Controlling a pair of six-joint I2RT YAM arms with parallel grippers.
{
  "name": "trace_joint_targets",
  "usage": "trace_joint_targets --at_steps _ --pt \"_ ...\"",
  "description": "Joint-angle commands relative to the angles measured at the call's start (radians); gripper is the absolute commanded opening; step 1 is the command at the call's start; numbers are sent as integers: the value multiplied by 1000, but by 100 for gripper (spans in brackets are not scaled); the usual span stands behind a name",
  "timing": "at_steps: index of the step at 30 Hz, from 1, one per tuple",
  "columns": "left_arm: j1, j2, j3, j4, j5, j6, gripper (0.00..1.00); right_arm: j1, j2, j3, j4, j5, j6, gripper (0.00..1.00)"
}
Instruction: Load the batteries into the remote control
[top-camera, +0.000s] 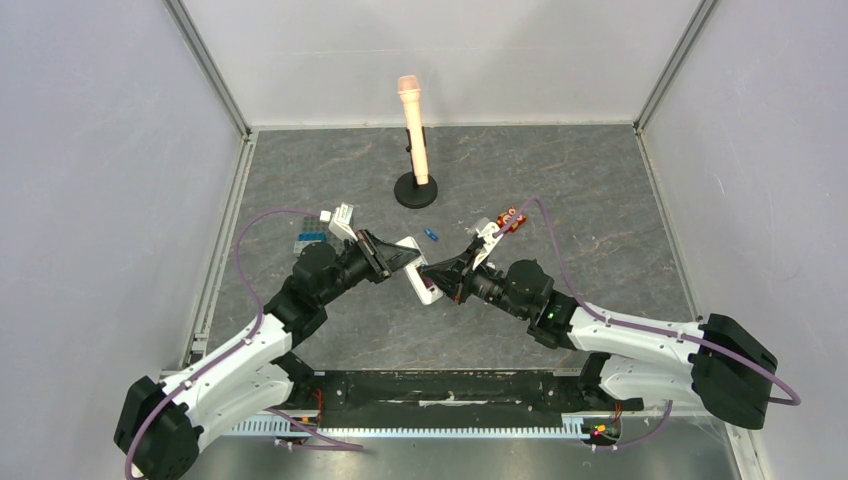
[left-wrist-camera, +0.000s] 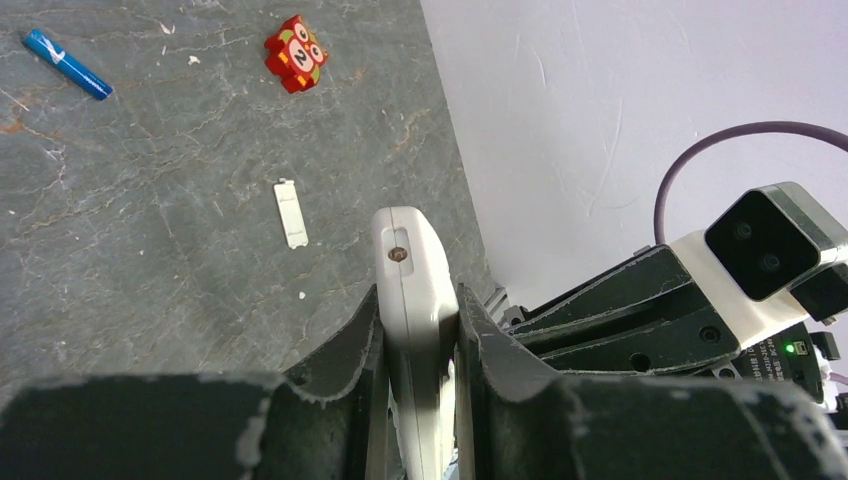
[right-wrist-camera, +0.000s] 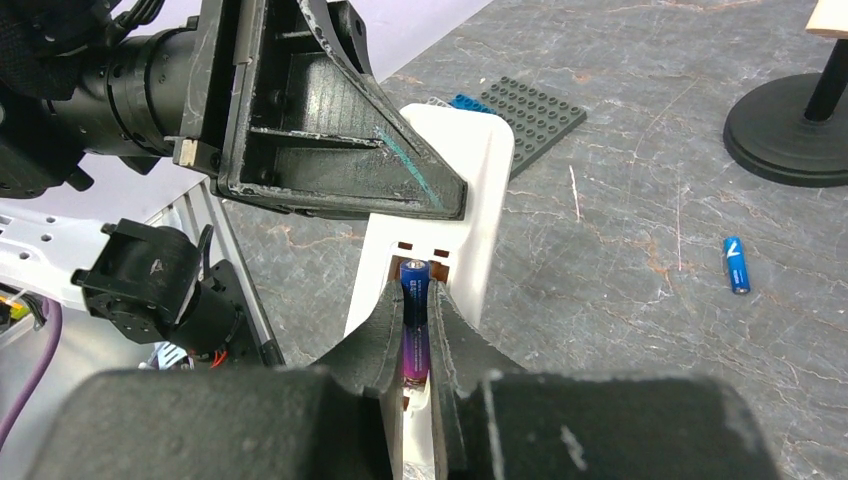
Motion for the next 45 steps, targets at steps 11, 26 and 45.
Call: trace_joint_targets --at_steps 11,26,45 --pt "5 -15 67 19 -2 -63 2 0 29 14 -30 4 -18 11" --pt "5 -17 73 -6 -8 -34 2 -1 -2 76 -118 -2 50 31" --pt "5 -47 61 24 -15 76 2 -88 -62 124 -257 -96 419 89"
